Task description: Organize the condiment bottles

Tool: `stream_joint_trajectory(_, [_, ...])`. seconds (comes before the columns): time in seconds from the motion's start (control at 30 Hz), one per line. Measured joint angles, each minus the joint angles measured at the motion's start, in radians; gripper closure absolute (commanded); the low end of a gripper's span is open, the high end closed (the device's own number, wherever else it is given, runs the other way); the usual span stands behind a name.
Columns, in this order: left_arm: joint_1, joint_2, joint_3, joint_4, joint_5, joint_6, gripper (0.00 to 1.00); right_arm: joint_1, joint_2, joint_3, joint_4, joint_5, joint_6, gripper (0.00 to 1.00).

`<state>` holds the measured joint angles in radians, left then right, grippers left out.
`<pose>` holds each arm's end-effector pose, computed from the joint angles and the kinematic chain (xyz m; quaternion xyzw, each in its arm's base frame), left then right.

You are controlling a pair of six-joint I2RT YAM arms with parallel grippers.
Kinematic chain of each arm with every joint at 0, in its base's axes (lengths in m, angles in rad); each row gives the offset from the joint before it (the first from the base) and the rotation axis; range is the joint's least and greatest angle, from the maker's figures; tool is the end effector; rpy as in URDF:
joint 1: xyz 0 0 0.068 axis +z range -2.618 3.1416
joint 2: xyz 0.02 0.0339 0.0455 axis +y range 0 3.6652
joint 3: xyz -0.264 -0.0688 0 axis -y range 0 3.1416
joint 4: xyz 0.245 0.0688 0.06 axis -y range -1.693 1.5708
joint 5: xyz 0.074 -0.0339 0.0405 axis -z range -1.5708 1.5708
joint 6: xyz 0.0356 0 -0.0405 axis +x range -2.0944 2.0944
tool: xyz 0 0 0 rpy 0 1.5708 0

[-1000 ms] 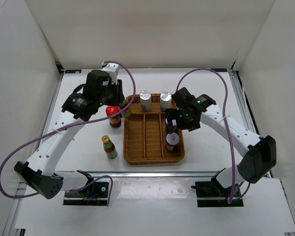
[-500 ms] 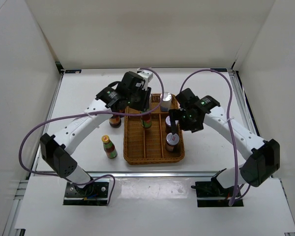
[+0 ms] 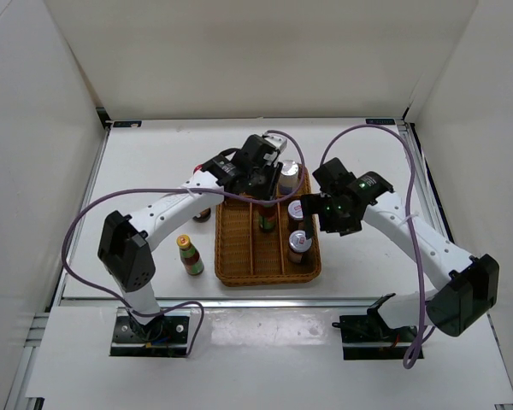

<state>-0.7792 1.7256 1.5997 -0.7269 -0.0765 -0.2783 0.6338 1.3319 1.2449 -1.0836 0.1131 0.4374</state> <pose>0.2746 -0.2674 0.3206 0.2189 0.9097 -0.1462 0.3212 0.2034 0.1445 0.3078 -0.0848 0.9749 0.0536 0.1989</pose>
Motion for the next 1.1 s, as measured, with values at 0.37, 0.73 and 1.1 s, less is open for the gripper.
stream_joint_trajectory(0.37, [-0.002, -0.030, -0.003, 0.053, -0.085, -0.007, 0.00, -0.004, 0.000, -0.018, -0.012, -0.001, 0.000, 0.00])
stream_joint_trajectory(0.73, [-0.002, -0.636, -0.261, 0.015, -0.269, -0.004, 0.00, -0.019, 0.006, -0.038, -0.002, -0.012, -0.014, 0.00])
stream_joint_trajectory(1.1, [-0.002, -0.961, -0.562, -0.187, -0.327, -0.250, 0.00, -0.031, 0.084, -0.037, 0.019, -0.064, -0.056, 0.00])
